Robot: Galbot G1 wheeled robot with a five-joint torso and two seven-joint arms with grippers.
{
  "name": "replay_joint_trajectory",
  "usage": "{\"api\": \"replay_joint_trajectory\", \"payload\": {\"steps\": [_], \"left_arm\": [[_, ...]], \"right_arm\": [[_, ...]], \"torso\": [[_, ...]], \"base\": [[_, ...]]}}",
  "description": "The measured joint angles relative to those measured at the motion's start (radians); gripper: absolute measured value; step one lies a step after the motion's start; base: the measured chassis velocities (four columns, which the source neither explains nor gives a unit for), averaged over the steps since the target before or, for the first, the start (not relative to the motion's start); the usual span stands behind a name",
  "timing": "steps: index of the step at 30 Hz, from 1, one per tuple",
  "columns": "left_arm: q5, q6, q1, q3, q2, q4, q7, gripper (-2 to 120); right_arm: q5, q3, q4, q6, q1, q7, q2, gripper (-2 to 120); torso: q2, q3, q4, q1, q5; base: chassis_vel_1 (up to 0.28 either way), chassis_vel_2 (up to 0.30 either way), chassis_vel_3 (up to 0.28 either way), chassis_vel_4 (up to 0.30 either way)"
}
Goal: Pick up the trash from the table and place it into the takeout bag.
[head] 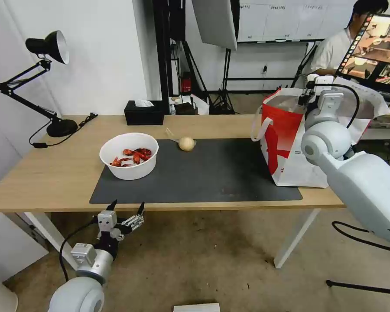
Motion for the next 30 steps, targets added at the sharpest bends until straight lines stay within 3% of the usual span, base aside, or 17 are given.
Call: {"api": "replay_joint_trajectory", "payload": {"steps": [9,16,23,26,30], "left_arm": [[0.005,0.000,0.003,-0.005,-0.001,-0.002,0.000,100],[0.007,-0.001,0.005,-0.010,0.002,-0.011,0.000,100],[0.015,-0.003,0.005,-0.012,-0.001,-0.015,0.000,100],[0.020,-0.004,0.006,-0.011,-0.002,-0.015,0.000,100],[0.033,-0.007,0.010,-0.006,-0.006,-0.016,0.001,100]], "right_arm": [[0.001,0.011,0.018,-0.002,-0.025,-0.014,-0.007,68],[0.047,0.051,0.073,0.050,-0.064,-0.101,-0.014,96],[0.185,0.129,0.230,0.169,-0.172,-0.285,-0.063,100],[0.201,0.153,0.263,0.178,-0.217,-0.314,-0.075,100],[0.190,0.220,0.356,0.200,-0.406,-0.416,-0.111,100]], "torso": [[0.000,0.000,0.0000,0.000,0.0000],[0.000,0.000,0.0000,0.000,0.0000],[0.000,0.000,0.0001,0.000,-0.0002],[0.000,0.000,0.0000,0.000,-0.0001],[0.000,0.000,-0.0004,0.000,0.0004]], "base": [[0.000,0.000,0.000,0.000],[0.000,0.000,0.000,0.000],[0.000,0.000,0.000,0.000],[0.000,0.000,0.000,0.000],[0.000,0.000,0.000,0.000]]}}
